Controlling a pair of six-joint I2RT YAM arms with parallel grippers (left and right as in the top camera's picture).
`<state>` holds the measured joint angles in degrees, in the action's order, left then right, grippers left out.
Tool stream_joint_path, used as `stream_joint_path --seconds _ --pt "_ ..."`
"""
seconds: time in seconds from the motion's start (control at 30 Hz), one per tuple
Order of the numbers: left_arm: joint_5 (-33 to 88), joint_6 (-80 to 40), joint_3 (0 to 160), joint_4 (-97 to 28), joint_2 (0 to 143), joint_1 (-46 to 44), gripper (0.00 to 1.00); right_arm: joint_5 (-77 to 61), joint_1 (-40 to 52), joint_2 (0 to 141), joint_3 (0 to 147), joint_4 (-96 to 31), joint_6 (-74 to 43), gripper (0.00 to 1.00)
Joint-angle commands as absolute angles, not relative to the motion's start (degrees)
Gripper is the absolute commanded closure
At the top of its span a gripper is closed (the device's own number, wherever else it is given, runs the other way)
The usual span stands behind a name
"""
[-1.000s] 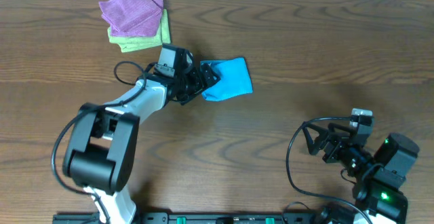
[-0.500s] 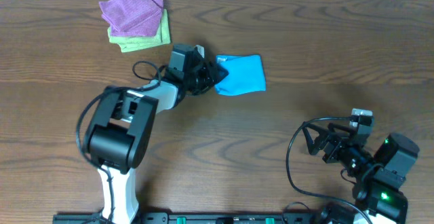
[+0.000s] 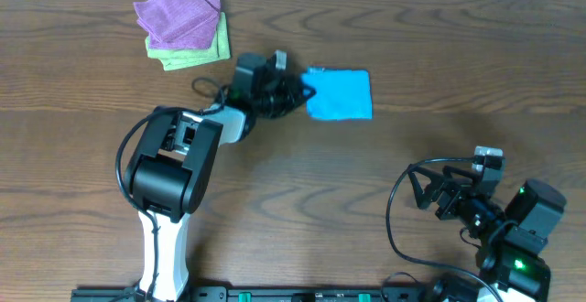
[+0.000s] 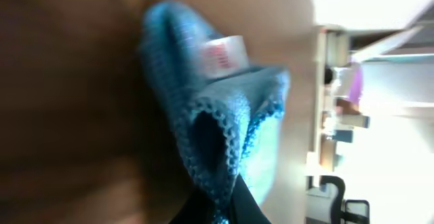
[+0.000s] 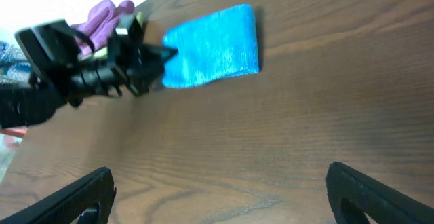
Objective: Fold the cloth
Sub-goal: 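Grasp the folded blue cloth with the left gripper and lift it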
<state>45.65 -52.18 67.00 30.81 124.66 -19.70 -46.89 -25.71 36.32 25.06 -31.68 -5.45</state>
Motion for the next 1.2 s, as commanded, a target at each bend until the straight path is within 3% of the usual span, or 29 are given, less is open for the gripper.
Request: stream_joint_path --seconds 0.0,0.23,0.57,0.9,1.17 --pt "48.1 -53.4 74.4 30.0 125.1 -19.4 0.94 -48.0 -26.2 36.0 25.0 -31.6 -5.7 0.01" --pt "47.7 -53.1 84.9 23.9 125.1 -19.3 0.94 -48.0 -26.2 36.0 25.0 -31.6 -5.7 0.01" --pt "47.7 -51.2 87.1 18.3 125.1 -17.0 0.94 -48.0 -26.2 36.0 25.0 -31.6 -5.7 0.01" --pt "42.6 -33.7 87.0 -8.3 125.1 -18.1 0.94 -48.0 -26.2 36.0 25.0 -31.6 -5.7 0.01" --pt "32.2 -25.8 86.3 -20.9 125.1 -17.9 0.94 -48.0 -26.2 36.0 25.0 -31.6 -5.7 0.01"
